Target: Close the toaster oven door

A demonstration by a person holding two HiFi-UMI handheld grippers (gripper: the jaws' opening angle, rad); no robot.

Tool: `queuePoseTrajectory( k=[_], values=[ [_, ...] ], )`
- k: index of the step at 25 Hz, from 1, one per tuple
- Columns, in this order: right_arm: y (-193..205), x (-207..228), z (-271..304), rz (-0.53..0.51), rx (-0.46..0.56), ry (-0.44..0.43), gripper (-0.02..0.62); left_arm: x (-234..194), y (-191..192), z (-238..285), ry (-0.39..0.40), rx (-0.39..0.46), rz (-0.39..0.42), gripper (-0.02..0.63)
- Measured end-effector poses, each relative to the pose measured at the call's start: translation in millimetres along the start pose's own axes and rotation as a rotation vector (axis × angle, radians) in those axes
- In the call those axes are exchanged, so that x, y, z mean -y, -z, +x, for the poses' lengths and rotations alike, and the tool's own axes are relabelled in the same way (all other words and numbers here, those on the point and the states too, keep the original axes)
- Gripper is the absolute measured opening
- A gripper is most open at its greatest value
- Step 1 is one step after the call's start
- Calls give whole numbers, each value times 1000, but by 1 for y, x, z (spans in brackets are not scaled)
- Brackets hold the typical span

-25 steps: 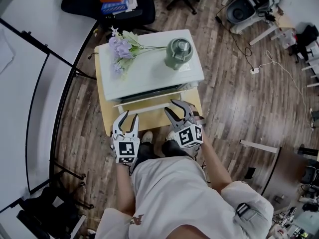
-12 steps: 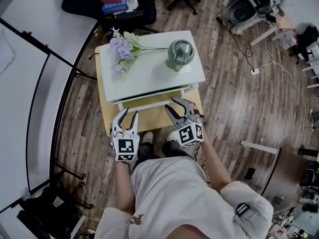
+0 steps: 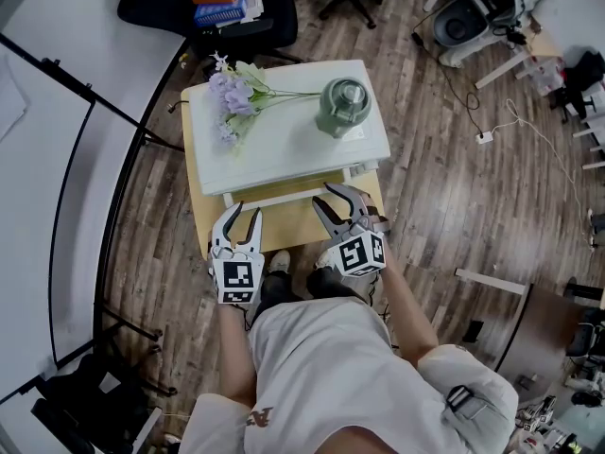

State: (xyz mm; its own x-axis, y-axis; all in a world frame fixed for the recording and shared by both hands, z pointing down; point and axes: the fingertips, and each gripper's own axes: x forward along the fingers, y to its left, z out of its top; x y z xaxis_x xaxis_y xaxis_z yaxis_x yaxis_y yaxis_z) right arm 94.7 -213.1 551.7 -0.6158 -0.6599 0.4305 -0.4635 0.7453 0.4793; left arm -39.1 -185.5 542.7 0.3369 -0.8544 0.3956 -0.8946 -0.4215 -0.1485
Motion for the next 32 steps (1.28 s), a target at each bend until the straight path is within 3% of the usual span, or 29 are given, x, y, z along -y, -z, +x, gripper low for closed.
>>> queuePoseTrajectory(
  k=[15,19,25,32],
  values=[
    [-1,2,3,36,-13,19,164,-3,-1,1,9,7,-7,126],
    [-1,3,3,61,-31,56,167,-4,-1,1,16,20,-44,129],
    [-20,3,-13,233,28,110,187,-3,-9,-4,36,71,-106,170],
    [-46,-5,-39,359,92,150,190,3,-30,-25,64,147,-70,170]
  ],
)
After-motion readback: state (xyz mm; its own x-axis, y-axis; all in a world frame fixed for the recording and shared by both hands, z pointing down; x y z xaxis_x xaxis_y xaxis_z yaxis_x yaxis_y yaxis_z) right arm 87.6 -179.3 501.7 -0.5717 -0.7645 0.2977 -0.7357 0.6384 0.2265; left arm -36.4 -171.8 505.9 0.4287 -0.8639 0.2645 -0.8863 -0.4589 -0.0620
